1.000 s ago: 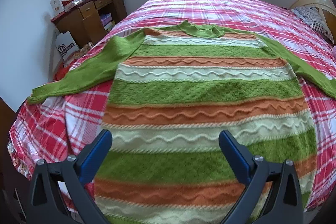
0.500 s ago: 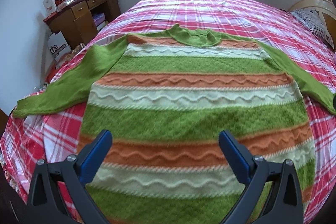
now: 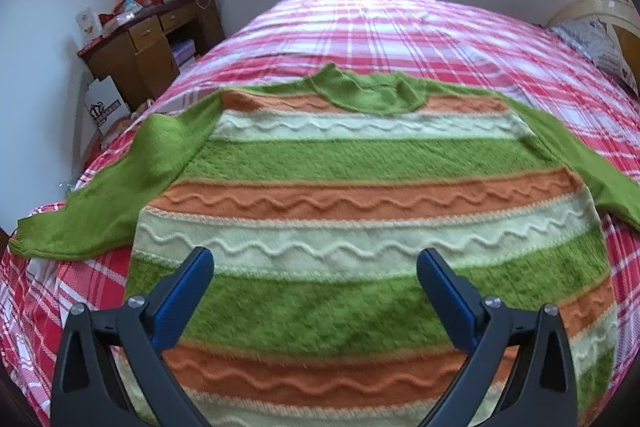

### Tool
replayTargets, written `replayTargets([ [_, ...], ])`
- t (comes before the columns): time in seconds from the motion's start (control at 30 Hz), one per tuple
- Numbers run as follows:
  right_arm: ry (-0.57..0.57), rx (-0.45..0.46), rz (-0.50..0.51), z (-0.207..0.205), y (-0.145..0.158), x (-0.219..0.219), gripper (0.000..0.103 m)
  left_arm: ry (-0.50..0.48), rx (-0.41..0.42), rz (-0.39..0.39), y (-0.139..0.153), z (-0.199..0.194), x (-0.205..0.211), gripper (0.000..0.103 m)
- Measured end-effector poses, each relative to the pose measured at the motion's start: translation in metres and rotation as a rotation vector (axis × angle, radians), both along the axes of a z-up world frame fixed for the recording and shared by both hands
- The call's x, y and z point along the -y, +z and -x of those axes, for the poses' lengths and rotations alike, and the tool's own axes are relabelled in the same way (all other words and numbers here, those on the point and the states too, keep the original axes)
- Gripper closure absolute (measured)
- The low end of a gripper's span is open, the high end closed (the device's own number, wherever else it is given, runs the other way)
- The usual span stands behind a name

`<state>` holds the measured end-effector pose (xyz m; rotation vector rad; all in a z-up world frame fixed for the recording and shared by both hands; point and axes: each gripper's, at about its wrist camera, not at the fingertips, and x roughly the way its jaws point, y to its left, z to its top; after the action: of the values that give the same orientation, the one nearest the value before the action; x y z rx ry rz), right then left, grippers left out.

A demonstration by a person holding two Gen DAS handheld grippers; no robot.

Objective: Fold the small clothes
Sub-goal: 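Grasp the green sleeve cuff with the right tool, then carry the sleeve across the sweater body with the right tool and release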

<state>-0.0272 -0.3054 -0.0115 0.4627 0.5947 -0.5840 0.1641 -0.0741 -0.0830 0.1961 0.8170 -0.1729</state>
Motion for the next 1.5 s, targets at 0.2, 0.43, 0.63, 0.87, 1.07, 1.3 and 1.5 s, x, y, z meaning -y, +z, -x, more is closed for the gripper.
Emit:
replayTargets([
  [0.2, -0.299, 0.079, -0.109, 0.068, -0.019, 0.090, 0.002, 0.078, 0.011, 0.031, -0.018, -0.016, -0.019, 0.000],
  [0.43, -0.554, 0.171, -0.182, 0.126, -0.023, 0.176, 0.024, 0.094, -0.023, 0.094, -0.033, -0.022, -0.026, 0.000],
  [0.63, -0.559, 0.080, -0.235, 0.106, -0.048, 0.229, 0.025, 0.100, -0.003, 0.068, -0.035, -0.019, -0.021, 0.000],
  [0.87, -0.541, -0.121, -0.060, 0.069, -0.054, 0.229, 0.050, 0.100, 0.001, 0.074, -0.035, -0.019, -0.022, 0.000],
  [1.07, -0.422, -0.118, -0.064, 0.063, -0.053, 0.228, 0.096, 0.099, 0.003, 0.078, -0.034, -0.019, -0.022, 0.000],
  [1.3, -0.326, 0.108, -0.117, 0.085, -0.011, 0.197, 0.097, 0.099, 0.004, 0.078, -0.034, -0.019, -0.022, 0.000],
  [1.5, -0.141, 0.210, -0.121, 0.053, 0.041, 0.136, 0.097, 0.095, 0.003, 0.086, -0.034, -0.019, -0.022, 0.000],
])
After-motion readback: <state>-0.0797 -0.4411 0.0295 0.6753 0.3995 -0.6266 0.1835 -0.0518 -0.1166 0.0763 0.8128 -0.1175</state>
